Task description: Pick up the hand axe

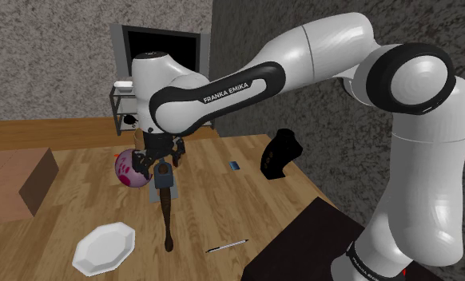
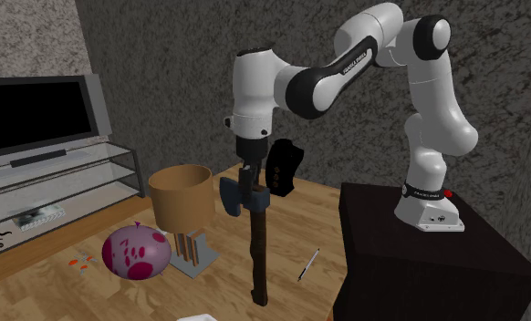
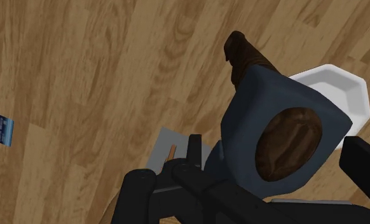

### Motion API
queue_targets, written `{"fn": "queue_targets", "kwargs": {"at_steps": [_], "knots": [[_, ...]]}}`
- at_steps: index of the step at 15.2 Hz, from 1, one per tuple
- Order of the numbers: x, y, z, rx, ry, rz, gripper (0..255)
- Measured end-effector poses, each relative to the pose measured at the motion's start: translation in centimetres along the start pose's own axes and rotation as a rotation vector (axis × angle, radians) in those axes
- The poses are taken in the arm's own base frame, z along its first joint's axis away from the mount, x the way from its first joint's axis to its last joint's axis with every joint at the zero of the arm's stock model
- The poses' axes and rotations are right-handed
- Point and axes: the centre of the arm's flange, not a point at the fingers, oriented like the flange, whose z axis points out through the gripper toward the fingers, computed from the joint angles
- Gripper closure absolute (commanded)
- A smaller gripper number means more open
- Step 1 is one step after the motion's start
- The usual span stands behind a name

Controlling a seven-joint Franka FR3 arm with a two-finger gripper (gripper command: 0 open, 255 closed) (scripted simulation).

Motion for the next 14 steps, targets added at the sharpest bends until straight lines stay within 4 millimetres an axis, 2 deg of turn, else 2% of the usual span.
{"fn": "queue_targets", "kwargs": {"at_steps": [10,14], "knots": [[0.0,0.0,0.1,0.001,0.003,0.000,255],[0.0,0.1,-1.4,0.000,0.000,0.000,255]]}}
